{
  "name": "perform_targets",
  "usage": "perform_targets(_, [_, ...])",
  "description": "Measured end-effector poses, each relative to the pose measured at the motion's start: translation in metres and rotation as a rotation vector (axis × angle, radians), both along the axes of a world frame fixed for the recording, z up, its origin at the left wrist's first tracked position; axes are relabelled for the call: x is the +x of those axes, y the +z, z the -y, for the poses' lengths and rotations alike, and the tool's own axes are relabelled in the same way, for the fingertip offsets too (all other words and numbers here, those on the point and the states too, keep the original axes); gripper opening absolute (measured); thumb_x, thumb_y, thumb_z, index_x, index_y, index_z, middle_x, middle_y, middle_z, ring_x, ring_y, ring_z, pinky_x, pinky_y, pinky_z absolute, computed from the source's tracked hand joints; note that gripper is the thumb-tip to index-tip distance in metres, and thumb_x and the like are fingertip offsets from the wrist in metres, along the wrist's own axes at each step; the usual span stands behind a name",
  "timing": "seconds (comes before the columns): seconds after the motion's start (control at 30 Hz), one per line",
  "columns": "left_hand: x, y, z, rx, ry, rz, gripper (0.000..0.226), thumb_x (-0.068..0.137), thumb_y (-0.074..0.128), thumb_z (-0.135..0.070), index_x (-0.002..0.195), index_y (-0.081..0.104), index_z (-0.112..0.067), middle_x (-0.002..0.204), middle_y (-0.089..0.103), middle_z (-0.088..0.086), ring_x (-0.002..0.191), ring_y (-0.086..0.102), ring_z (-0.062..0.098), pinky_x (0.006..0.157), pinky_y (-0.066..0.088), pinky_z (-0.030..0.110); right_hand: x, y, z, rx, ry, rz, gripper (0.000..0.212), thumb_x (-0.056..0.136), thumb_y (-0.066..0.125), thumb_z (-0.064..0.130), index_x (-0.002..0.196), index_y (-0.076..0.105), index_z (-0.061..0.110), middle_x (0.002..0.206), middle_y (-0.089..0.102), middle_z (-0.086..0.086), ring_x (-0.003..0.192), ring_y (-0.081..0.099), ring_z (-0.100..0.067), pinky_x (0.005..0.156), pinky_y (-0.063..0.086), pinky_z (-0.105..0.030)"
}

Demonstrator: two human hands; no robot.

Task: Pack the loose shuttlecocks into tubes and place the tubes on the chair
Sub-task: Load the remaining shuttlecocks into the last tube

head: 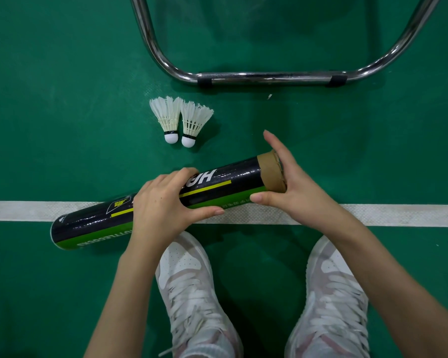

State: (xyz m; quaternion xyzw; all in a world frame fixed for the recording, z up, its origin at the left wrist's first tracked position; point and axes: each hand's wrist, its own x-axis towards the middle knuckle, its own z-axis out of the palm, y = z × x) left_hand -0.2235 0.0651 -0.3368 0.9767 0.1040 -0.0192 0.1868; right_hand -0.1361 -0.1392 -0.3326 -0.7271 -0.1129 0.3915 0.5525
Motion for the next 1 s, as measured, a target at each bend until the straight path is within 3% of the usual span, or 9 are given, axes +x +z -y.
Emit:
perform_targets(0.1, [0.000,0.001,-0.001,0.004,0.006,-0.006,0.074,0.054,0.049,-0.081,0.098,0.064,-0.023,0.078,0.065,-0.007,0.073,0.062,0.020,0.061,0.030,0.025,0.003,0.003,-0.001,-0.005,0.027,0.003,0.098,0.080,0.069,0.002,0.146,0.005,0.036,0.144,0.030,0.005,0.129,0.036,-0.003,0.108,0.026,-0.014])
perform_targets(0.27, [0.001,0.000,-0.003,0.012,0.008,-0.030,0.079,0.054,0.050,-0.083,0.102,0.063,-0.022,0.084,0.066,-0.005,0.079,0.062,0.022,0.064,0.031,0.026,0.003,-0.002,-0.003,0.031,0.002,-0.023,0.094,0.079,0.071,0.002,0.140,0.015,0.045,0.139,0.044,-0.008,0.127,0.045,-0.014,0.111,0.034,-0.030])
perform_targets(0.37, [0.000,-0.003,-0.012,0.011,0.075,-0.119,0.080,0.051,0.048,-0.079,0.108,0.061,-0.024,0.094,0.066,-0.003,0.091,0.059,0.024,0.067,0.030,0.029,0.010,-0.008,-0.009,0.071,-0.014,-0.075,0.080,0.080,0.067,-0.003,0.134,0.026,0.040,0.097,0.068,-0.005,0.090,0.064,-0.011,0.088,0.048,-0.020])
perform_targets(0.47, [-0.007,-0.009,-0.024,0.043,0.127,-0.151,0.081,0.050,0.047,-0.079,0.110,0.058,-0.025,0.097,0.065,-0.001,0.094,0.058,0.024,0.067,0.032,0.030,0.026,-0.011,-0.018,0.080,-0.059,-0.079,0.058,0.081,0.066,0.001,0.127,0.041,0.024,0.084,0.064,-0.002,0.078,0.060,-0.010,0.076,0.047,-0.016])
perform_targets(0.63, [-0.016,-0.014,-0.039,0.030,0.204,-0.208,0.080,0.052,0.050,-0.078,0.113,0.055,-0.026,0.103,0.064,0.000,0.099,0.056,0.024,0.071,0.037,0.034,0.052,-0.021,-0.040,0.050,-0.106,0.033,0.039,0.085,0.066,0.014,0.121,0.051,0.014,0.089,0.059,-0.001,0.084,0.057,-0.013,0.086,0.048,-0.025])
perform_targets(0.73, [-0.016,-0.014,-0.041,0.023,0.235,-0.203,0.079,0.053,0.052,-0.077,0.113,0.055,-0.025,0.104,0.064,0.001,0.100,0.056,0.025,0.074,0.038,0.035,0.069,-0.028,-0.061,-0.033,-0.046,0.173,0.036,0.085,0.068,0.021,0.117,0.052,0.019,0.098,0.057,0.004,0.088,0.054,-0.011,0.081,0.044,-0.017])
perform_targets(0.8, [-0.016,-0.015,-0.041,0.026,0.244,-0.200,0.079,0.052,0.053,-0.077,0.113,0.055,-0.026,0.103,0.064,0.001,0.100,0.056,0.025,0.073,0.035,0.034,0.079,-0.033,-0.080,-0.056,-0.001,0.239,0.042,0.084,0.068,0.019,0.122,0.050,0.017,0.115,0.057,0.001,0.101,0.055,-0.013,0.084,0.043,-0.015])
perform_targets(0.9, [-0.016,-0.014,-0.042,0.029,0.234,-0.193,0.079,0.052,0.052,-0.077,0.112,0.056,-0.026,0.102,0.064,0.001,0.098,0.056,0.025,0.072,0.035,0.033,0.089,-0.040,-0.105,-0.078,0.081,0.291,0.059,0.083,0.069,0.017,0.135,0.040,0.016,0.137,0.047,0.000,0.123,0.045,-0.012,0.103,0.040,-0.028])
perform_targets(1.0, [-0.017,-0.013,-0.043,0.018,0.225,-0.178,0.079,0.051,0.050,-0.078,0.109,0.056,-0.025,0.097,0.064,0.000,0.093,0.057,0.026,0.069,0.034,0.032,0.095,-0.047,-0.118,-0.101,0.134,0.290,0.063,0.084,0.068,0.014,0.139,0.037,0.015,0.141,0.045,-0.001,0.131,0.039,-0.012,0.105,0.035,-0.028])
